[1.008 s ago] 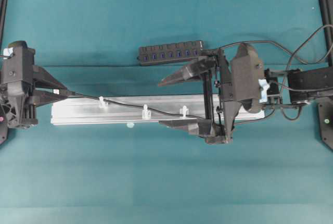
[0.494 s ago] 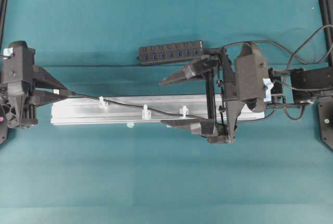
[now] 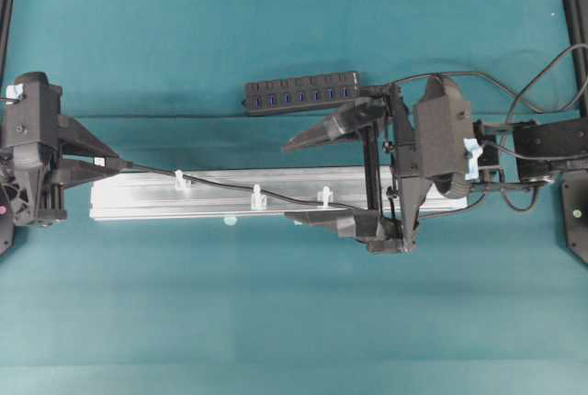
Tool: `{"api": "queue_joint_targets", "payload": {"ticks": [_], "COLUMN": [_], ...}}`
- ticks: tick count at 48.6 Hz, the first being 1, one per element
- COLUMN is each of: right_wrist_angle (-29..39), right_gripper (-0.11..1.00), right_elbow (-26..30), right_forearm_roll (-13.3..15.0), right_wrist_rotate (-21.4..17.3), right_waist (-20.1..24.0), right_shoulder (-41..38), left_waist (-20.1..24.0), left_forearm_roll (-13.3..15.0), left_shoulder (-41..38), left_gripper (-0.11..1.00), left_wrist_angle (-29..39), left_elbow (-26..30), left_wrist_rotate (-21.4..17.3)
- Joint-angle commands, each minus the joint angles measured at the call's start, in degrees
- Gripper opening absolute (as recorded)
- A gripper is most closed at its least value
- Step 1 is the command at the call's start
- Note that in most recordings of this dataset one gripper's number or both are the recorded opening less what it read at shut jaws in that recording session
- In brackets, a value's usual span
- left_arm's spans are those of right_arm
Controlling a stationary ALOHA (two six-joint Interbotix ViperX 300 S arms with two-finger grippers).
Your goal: Pass the USB cable through three rings with both arms.
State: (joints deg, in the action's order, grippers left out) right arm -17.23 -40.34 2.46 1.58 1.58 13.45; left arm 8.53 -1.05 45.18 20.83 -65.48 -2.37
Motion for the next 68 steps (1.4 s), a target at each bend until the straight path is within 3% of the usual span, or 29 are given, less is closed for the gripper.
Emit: {"api": "queue_joint_targets", "payload": {"ticks": [1, 68], "right_wrist_angle": [-0.2, 0.8], "right_gripper": [0.85, 0.85], "right_elbow": [0.4, 0.4], "right_forearm_roll": [-0.1, -0.1], "right_wrist_rotate": [-0.5, -0.4], "right_waist": [0.2, 0.2], "right_shoulder": [1.1, 1.1], "left_waist": [0.1, 0.1], "left_forearm_roll": [0.0, 0.0], "left_shoulder": [-0.1, -0.1], "left_gripper": [0.22, 0.22], "left_wrist_angle": [-0.3, -0.3], "left_elbow": [1.6, 1.6], "left_wrist_rotate": [0.1, 0.0]}}
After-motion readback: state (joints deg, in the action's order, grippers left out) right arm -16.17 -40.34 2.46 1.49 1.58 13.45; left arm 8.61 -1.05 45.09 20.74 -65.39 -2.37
